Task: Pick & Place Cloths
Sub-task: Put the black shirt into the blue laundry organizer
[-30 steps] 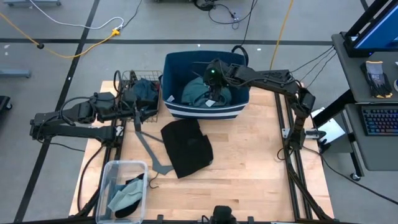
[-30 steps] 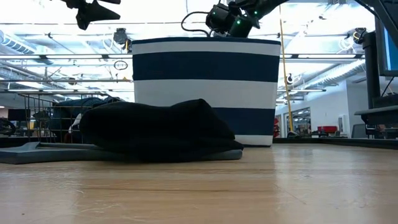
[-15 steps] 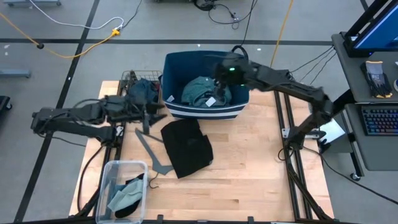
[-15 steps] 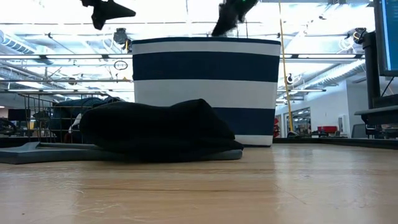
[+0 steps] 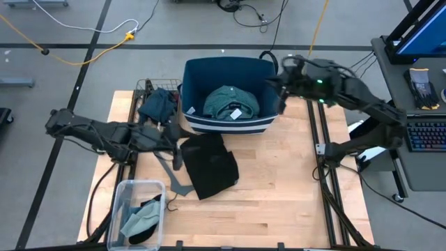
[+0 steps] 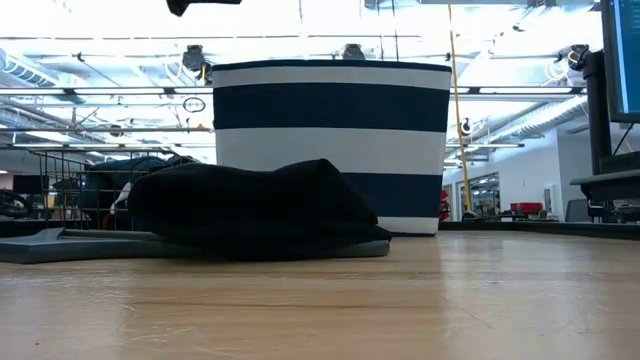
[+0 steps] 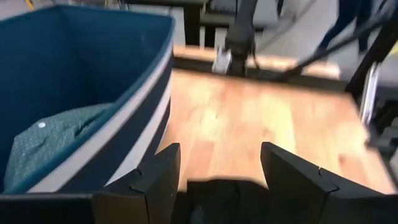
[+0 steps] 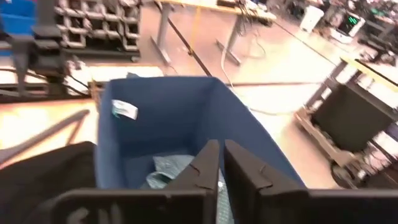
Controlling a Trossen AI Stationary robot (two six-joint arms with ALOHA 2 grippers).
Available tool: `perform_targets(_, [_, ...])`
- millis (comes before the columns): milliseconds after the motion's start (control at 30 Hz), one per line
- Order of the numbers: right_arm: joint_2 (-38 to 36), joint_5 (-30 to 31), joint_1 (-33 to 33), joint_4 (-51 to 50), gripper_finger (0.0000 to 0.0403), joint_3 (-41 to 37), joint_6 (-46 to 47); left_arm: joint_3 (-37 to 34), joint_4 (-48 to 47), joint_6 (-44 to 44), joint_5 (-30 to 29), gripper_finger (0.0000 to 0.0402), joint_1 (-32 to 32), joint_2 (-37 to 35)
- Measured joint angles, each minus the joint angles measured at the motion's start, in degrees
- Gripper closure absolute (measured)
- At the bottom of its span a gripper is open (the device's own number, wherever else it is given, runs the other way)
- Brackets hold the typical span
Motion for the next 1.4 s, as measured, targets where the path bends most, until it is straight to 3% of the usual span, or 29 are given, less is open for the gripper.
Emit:
perform_targets(300, [-4.9, 0.0, 5.3, -0.9, 0.0401, 0.0, 1.0, 19.8, -28.9, 5.0, -5.8, 0.0174, -5.5, 17.6])
perform_targets(500, [-6.1, 0.0, 6.8, -2.0, 0.0402, 0.0, 1.6, 26.2, -42.0, 19.9, -5.2, 0.0174, -8.1, 26.6])
perform_targets(667, [-6.2, -0.2, 6.8, -3.5, 0.0402, 0.0, 1.7, 26.3, -41.8, 29.6, -4.4, 0.0174, -8.4, 30.6])
perform_targets(833, [-6.6, -0.1, 6.8, -4.2, 0.0402, 0.0, 1.6, 26.3, -40.2, 33.5, 3.2, 0.0174, -6.9, 34.3])
perform_targets(1000, [-9.3, 0.0, 6.8, -5.3, 0.0402, -1.0, 1.7, 26.3, -37.2, 38.4, 5.5, 0.0174, -5.5, 38.1])
perform_targets(1167, [-15.5, 0.0, 6.8, -4.6, 0.0402, -7.7, 3.8, 26.3, -32.8, 41.3, 9.5, 0.0174, -4.0, 40.8])
perform_targets(1400, [-25.3, -0.2, 6.8, 2.5, 0.0403, -23.2, 8.2, 26.3, -29.3, 46.0, 14.7, 0.0174, -2.6, 44.1])
